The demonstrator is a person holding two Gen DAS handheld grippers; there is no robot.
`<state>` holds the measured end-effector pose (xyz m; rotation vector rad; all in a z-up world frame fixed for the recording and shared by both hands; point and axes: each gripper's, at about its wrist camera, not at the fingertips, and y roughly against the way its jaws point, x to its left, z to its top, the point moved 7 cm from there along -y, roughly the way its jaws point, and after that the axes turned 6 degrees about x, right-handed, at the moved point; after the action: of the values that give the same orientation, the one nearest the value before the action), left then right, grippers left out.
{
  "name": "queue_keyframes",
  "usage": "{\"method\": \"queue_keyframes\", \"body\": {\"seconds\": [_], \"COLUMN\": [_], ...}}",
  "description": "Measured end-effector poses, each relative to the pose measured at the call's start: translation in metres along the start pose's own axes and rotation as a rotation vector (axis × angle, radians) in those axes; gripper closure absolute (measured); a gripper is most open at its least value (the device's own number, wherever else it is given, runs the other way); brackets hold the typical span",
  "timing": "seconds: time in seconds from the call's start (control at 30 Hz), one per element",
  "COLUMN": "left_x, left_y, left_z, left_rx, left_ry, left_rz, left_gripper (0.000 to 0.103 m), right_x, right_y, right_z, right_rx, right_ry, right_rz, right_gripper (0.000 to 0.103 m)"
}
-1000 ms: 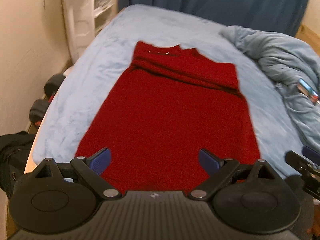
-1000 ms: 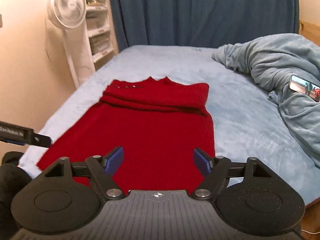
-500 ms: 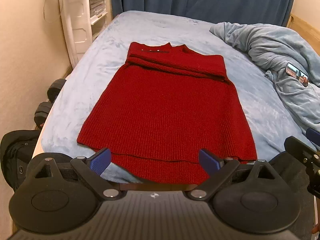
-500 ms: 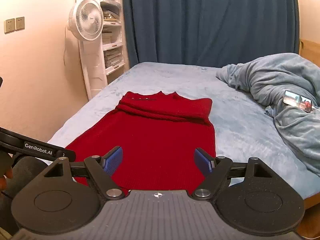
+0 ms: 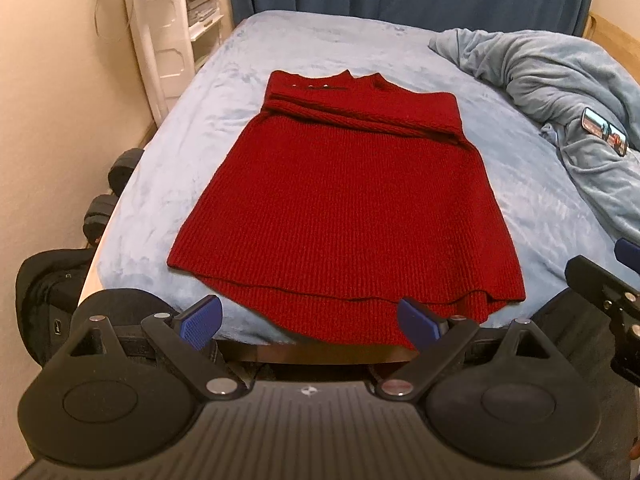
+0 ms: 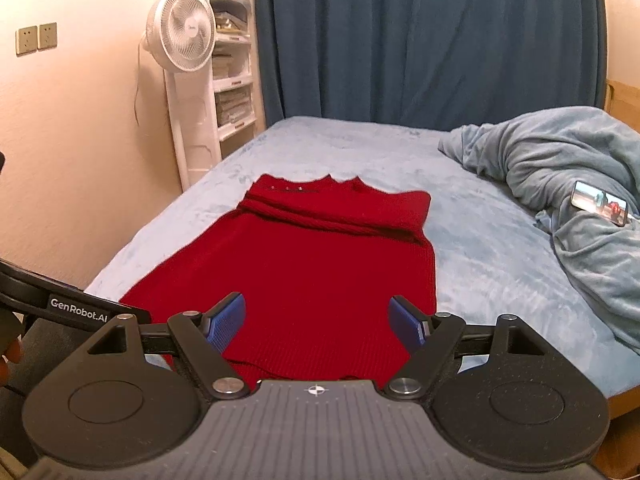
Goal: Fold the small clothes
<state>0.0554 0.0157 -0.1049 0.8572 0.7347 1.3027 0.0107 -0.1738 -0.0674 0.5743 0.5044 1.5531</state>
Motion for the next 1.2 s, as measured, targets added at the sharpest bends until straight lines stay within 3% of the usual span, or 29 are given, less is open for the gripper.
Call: {"method": "queue_keyframes", "body": {"seconds": [0.93,1.07,1.2], "left_x": [0.013,0.038,0.077], "left_y": [-0.039,-0.054,-0.085], "left_z": [0.01,0.034,0.068], "left_rx": [0.08,0.018,-0.076], "left_ry": [-0.012,-0.02,-0.024], "left_rz": [0.023,0.065,0.122], "left_gripper": [0.006,0.006,0.0], "right_x": [0.004,-0.011,-0.058], "right_y": [-0.038,-0.055,-0.09], "right_z": [-0.008,-0.005,-0.004], "right_rx": [0.143,0.165,0.198], "right_ry": [-0.01,-0.069,-0.187], "right_rz": [-0.02,-0.034,-0.104], "right_gripper": [0.023,0.021,0.02]}}
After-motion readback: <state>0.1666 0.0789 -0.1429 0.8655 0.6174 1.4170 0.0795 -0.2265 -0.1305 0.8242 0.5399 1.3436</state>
